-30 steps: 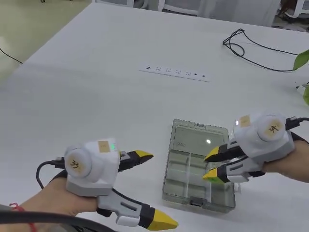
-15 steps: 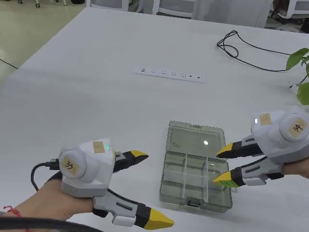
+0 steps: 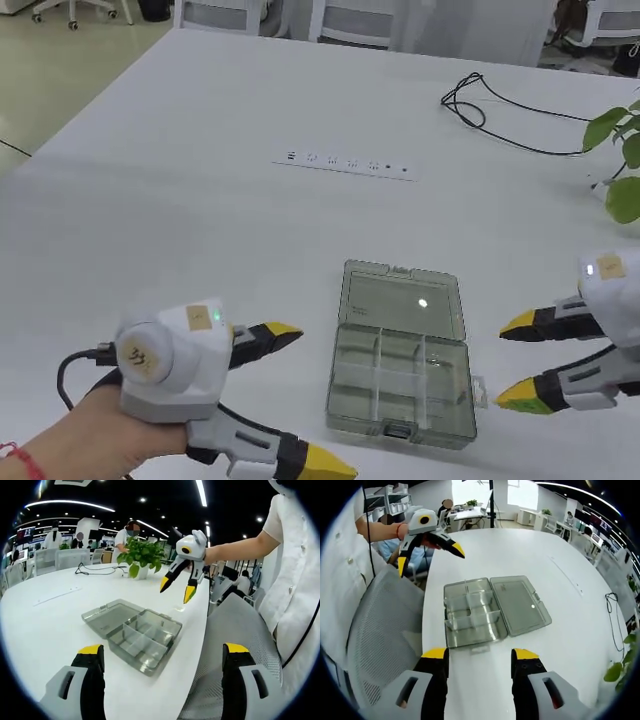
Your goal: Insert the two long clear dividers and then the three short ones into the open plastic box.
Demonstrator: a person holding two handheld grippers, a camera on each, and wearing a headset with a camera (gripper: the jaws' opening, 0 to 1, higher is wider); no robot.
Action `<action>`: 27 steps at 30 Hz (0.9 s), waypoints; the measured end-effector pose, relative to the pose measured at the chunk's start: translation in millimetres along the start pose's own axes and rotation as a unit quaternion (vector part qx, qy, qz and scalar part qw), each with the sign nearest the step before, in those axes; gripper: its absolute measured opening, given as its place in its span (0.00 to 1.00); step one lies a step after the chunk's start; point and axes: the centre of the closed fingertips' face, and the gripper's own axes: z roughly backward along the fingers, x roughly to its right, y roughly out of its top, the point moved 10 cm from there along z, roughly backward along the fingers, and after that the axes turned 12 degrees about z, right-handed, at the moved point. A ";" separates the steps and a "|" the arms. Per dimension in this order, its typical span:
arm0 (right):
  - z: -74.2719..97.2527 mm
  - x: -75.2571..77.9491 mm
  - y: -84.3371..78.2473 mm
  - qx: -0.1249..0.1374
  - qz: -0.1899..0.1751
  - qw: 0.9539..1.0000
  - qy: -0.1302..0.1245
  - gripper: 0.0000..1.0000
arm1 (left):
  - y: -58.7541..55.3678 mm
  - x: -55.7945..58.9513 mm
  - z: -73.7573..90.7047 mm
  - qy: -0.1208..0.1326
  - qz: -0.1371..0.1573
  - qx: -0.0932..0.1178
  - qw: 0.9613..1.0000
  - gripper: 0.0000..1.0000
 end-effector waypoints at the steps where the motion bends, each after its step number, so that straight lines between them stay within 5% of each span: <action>1: 1.7 0.2 -3.9 -0.008 0.002 1.000 -0.003 0.52 | 0.0 -0.4 0.1 0.000 0.001 0.000 1.000 1.00; 17: 20.6 -13.0 -56.4 -0.069 -0.023 0.997 0.008 0.57 | 0.3 -3.8 0.6 0.002 0.004 -0.003 1.000 1.00; 27: 19.4 -13.8 -94.6 -0.133 -0.005 0.991 0.029 0.58 | -0.5 -6.3 0.4 0.002 0.009 -0.005 1.000 1.00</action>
